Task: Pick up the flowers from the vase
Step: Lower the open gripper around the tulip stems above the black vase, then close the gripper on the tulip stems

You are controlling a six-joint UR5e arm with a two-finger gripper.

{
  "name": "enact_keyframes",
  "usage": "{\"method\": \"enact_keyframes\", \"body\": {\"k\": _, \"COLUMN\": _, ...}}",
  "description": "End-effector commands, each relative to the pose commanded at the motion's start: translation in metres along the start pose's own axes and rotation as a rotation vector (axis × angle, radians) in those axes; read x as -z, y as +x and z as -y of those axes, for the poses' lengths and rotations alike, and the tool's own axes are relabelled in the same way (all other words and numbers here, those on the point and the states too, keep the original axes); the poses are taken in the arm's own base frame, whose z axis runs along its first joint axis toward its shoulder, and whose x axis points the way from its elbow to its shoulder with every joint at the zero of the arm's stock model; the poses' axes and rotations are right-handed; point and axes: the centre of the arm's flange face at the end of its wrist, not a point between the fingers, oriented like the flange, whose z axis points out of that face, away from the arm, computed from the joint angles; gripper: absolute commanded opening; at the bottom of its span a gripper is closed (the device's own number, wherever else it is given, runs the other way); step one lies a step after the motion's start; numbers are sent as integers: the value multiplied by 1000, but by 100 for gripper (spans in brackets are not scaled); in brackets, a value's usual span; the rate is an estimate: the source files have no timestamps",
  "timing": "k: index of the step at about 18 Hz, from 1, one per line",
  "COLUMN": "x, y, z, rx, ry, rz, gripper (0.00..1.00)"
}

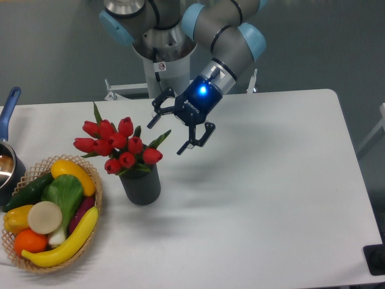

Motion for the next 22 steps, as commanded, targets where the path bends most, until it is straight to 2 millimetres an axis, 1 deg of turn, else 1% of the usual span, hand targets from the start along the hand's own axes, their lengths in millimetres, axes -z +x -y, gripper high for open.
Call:
{"method": "enact_keyframes", "body": {"k": 1, "x": -7, "y": -1, "z": 1, "rx": -11, "ry": -2, "rz": -12, "gripper": 100}}
{"method": "enact_keyframes", "body": {"k": 4, "x": -19, "y": 3, "z": -2, "rx": -10, "ry": -6, "rz": -37, "gripper": 100}}
{"method": "enact_keyframes", "body": {"k": 8, "x": -23, "y": 7, "z": -2, "rx": -13, "ry": -7, "rz": -46, "gripper": 100}}
{"method": "enact_keyframes", "body": {"k": 13, "x": -40, "y": 17, "z": 4, "rx": -30, "ry": -10, "rz": -84, "gripper": 100}}
{"method": "enact_keyframes", "body": {"k": 22, "x": -50, "y": 27, "z": 0, "rx": -52, "ry": -12, "rz": -107, "gripper": 100}}
